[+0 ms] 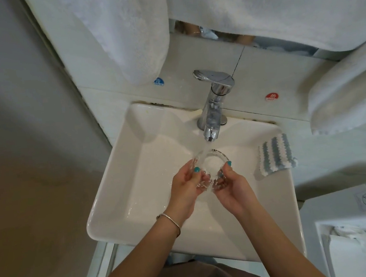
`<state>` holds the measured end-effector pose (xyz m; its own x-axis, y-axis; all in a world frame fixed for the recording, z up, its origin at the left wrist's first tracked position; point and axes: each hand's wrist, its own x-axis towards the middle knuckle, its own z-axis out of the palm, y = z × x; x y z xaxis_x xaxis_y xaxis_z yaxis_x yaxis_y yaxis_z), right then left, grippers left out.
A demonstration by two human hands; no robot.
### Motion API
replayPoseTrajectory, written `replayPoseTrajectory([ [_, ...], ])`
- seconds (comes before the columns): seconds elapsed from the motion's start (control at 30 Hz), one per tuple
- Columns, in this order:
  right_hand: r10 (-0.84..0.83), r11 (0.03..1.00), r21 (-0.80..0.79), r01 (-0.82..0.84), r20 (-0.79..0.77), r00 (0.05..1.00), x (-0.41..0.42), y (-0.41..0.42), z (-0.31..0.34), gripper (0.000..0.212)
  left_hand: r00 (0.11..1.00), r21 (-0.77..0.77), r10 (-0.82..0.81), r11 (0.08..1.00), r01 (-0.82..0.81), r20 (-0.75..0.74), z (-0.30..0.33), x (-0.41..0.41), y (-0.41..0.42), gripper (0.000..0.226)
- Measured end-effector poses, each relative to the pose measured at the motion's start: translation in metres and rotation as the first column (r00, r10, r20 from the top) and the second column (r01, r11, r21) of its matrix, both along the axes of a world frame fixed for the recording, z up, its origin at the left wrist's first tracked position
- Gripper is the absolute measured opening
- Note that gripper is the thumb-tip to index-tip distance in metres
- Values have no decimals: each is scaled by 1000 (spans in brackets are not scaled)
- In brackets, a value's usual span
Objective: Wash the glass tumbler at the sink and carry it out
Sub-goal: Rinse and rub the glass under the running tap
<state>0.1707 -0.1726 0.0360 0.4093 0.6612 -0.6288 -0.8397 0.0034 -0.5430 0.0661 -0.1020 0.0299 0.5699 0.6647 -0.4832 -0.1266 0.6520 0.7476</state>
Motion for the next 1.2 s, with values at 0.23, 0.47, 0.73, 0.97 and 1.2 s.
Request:
replayPoseTrajectory([
  [0.23, 44, 998, 37, -45, 37, 998, -5, -1, 2, 34, 993, 28, 88, 996, -86, -79, 7, 10, -1, 22],
  [0.47, 44, 998, 41, -46, 53, 998, -11, -10, -2, 34, 978, 77, 84, 995, -70, -190, 4, 10, -1, 25],
  [0.73, -86, 992, 90, 89, -38, 996, -5, -23, -9, 19, 991, -14, -121, 992, 122, 65, 1, 3, -8, 41],
  [0.97, -136, 989, 58, 137, -12, 991, -1, -20, -7, 13, 994, 25, -91, 996, 89, 60, 8, 5, -9, 27],
  [1.2, -5, 997, 82, 0, 66, 998, -4, -12, -2, 24, 991, 54, 107, 993, -102, -85, 8, 14, -2, 20],
])
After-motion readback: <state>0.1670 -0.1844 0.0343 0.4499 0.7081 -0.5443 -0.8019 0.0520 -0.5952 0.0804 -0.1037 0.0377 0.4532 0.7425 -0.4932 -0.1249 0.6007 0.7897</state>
